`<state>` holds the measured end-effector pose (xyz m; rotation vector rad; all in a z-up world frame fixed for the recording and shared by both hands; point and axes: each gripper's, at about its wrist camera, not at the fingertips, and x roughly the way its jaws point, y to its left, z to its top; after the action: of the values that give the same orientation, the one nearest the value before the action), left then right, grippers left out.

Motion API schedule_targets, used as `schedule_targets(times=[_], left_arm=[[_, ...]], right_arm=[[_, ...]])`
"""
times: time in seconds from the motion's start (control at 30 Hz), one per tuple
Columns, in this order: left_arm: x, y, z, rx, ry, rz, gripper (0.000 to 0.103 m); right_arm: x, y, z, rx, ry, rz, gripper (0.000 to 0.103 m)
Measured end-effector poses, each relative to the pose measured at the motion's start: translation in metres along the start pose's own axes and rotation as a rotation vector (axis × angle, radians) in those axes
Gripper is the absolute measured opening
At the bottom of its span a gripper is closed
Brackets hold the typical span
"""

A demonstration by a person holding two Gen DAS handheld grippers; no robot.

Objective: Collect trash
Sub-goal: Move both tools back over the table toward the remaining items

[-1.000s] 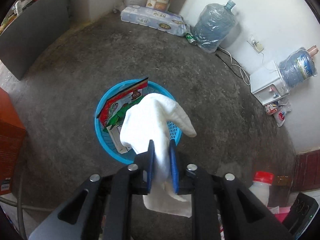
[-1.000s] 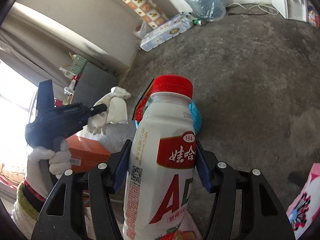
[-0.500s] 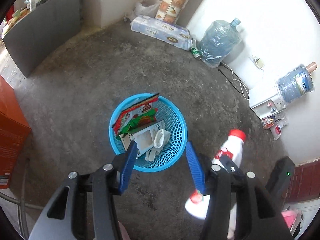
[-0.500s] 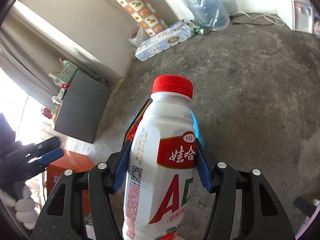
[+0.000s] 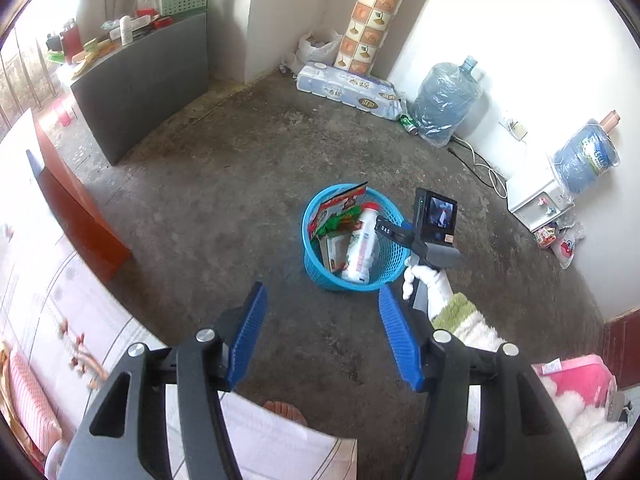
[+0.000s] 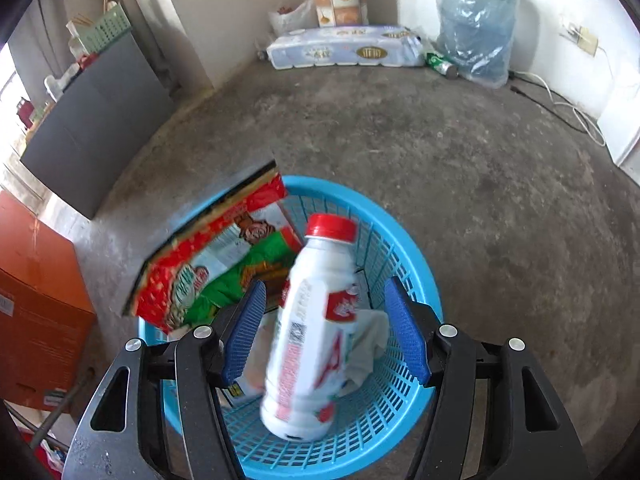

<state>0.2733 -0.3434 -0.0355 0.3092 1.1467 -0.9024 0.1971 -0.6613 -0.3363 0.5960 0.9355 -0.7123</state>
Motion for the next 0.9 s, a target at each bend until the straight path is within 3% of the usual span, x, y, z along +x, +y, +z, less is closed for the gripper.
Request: schedule_targets(times=[0.3, 0.5, 0.6, 0.77, 0.9], left_arm=[[-0.047, 0.0, -0.039, 0.045, -0.091, 0.003, 0.057], [-0.078, -0.006, -0.065, 0.04, -0.164, -0.026, 0.057], [-0.098, -0.004, -0.081, 0.015, -0.217, -0.035, 0.057], [-0.132, -0.002, -0.111, -0.014, -0.309, 0.026, 0.057], [-0.163, 0.01, -0.14, -0.076, -0.367, 0.051, 0.058]], right_arm=[[-0.041, -0.03, -0.009, 0.096, -0.034, 0.034, 0.059], [-0.127, -0.033, -0.046, 0.135, -0.088, 0.165, 0.06], [-0.182, -0.021, -0.076, 0.14, -0.119, 0.239, 0.065], [-0.262, 0.016, -0.114, 0.06, -0.191, 0.31, 0.079], [-0.313, 0.062, -0.129, -0.123, -0.258, 0.323, 0.087]])
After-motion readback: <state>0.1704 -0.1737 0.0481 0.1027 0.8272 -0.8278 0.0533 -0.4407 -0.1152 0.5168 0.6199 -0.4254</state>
